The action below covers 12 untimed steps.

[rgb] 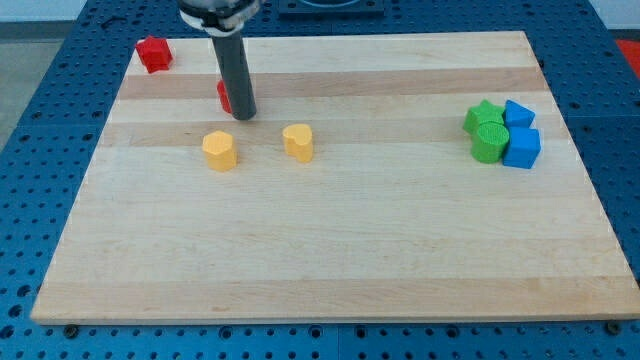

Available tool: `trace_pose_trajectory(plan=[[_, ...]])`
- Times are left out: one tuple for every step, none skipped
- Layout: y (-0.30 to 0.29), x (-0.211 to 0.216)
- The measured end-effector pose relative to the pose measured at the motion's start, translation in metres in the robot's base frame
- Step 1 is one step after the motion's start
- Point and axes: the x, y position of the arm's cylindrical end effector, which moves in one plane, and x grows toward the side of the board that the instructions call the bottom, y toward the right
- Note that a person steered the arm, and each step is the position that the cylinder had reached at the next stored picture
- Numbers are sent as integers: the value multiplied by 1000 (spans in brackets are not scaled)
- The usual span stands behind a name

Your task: Push the red circle closer to the red star

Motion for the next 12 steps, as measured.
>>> trace_pose_trajectory(plan=[[-20, -10], [-36, -23], [-41, -34], [-41, -50], [-41, -64], [-27, -69], [9, -71], [17, -102], [5, -109], [-19, -109], [-24, -106], [-13, -80]])
